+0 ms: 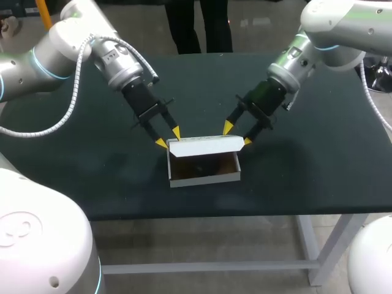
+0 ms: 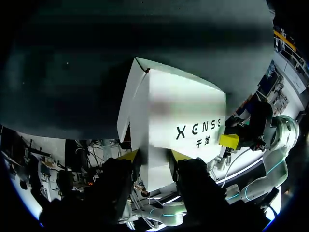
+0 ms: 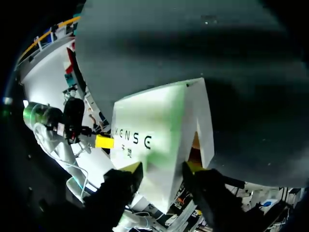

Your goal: Assemble the packaging by folding the flat box into shape, placing the metal phone stand inside, and closing the box properly

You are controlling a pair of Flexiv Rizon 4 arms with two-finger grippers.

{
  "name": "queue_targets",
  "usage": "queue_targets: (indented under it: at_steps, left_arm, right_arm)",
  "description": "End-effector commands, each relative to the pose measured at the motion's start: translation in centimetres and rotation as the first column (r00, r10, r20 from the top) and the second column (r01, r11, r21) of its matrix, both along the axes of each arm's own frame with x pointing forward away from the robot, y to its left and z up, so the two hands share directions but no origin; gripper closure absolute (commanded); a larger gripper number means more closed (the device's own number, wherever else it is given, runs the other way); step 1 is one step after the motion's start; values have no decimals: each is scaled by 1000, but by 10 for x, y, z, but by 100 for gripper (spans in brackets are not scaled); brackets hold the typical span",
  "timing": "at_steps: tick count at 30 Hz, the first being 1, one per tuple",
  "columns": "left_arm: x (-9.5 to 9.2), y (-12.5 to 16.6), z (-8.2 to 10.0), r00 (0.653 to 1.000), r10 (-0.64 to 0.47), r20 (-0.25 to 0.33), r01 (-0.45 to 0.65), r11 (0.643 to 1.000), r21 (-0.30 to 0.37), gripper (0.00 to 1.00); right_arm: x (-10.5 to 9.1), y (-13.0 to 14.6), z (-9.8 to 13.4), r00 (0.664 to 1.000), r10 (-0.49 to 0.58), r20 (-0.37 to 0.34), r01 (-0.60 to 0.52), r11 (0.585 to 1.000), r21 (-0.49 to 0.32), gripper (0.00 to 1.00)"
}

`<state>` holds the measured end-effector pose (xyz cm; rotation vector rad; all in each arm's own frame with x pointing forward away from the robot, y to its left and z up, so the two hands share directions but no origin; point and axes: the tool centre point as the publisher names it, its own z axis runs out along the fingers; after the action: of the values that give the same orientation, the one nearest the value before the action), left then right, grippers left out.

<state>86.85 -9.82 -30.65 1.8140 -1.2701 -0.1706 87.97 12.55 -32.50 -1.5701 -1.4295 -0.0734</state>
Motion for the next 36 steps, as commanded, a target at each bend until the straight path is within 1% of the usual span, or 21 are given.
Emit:
queue_targets:
  at_steps: [1, 14, 19, 30, 36]
  left_arm:
    - [4, -6, -2, 1000, -7, -12, 7, 1000, 1, 60]
    - [6, -6, 1, 1000, 3, -23, -3, 1000, 1, 61]
    - [7, -6, 2, 1000, 5, -23, -5, 1000, -2, 61]
    - [8, -8, 4, 1000, 9, -26, -9, 1000, -3, 62]
    - [8, -9, 5, 1000, 10, -23, -10, 1000, -13, 62]
  right_arm:
    - [5, 6, 0, 1000, 10, -12, -10, 1000, 1, 44]
    - [6, 7, 0, 1000, 12, -21, -12, 1000, 5, 43]
    - [7, 7, 2, 1000, 13, -19, -13, 1000, -1, 41]
    - [7, 10, 5, 1000, 17, -15, -17, 1000, -4, 44]
    - [8, 11, 6, 1000, 17, -16, -17, 1000, -5, 44]
